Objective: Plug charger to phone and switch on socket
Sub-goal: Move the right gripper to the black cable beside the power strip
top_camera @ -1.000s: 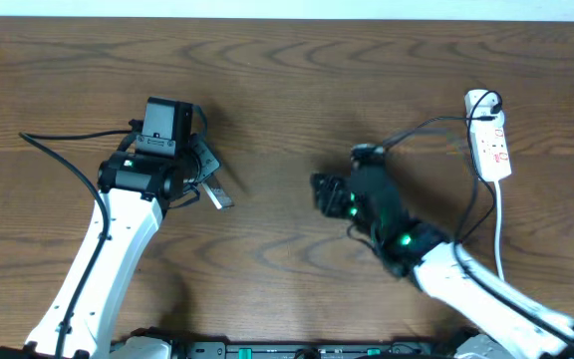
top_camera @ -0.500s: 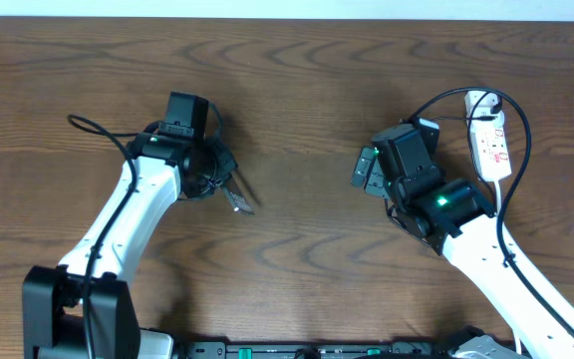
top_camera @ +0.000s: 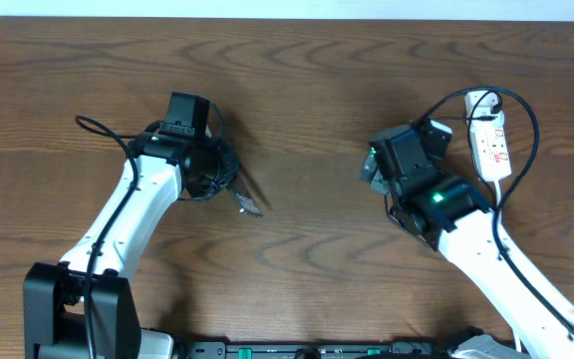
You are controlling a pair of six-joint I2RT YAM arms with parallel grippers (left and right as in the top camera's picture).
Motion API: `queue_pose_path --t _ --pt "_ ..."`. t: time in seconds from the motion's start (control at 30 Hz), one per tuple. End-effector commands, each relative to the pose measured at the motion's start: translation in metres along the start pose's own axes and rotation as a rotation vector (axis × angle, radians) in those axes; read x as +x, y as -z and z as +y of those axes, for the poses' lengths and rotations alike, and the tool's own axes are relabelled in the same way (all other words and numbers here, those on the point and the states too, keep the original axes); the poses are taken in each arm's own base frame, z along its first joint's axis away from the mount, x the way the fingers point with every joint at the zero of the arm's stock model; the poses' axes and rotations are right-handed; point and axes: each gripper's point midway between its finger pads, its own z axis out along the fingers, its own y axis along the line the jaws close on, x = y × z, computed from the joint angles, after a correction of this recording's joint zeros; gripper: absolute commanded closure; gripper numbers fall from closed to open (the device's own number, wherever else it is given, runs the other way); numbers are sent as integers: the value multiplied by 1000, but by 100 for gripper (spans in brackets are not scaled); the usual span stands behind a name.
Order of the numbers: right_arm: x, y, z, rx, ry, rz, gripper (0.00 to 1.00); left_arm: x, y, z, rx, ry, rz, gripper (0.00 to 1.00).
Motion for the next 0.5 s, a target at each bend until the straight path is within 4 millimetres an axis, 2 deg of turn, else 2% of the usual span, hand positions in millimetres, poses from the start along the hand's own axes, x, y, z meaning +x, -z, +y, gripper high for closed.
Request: queue_pose_path --t 0.0,0.13,0.2,0.47 --pt "-11 -22 -20 164 -187 -107 1 4 7 -16 69 -26 28 92" --pt "-10 -65 -24 233 -248 -108 1 4 7 -16 71 -26 30 92" --pt "-17 -88 -29 250 -320 -129 1 4 7 -16 71 -26 30 92" --pt "-39 -131 -31 230 -383 -206 1 3 7 -15 65 -34 24 93"
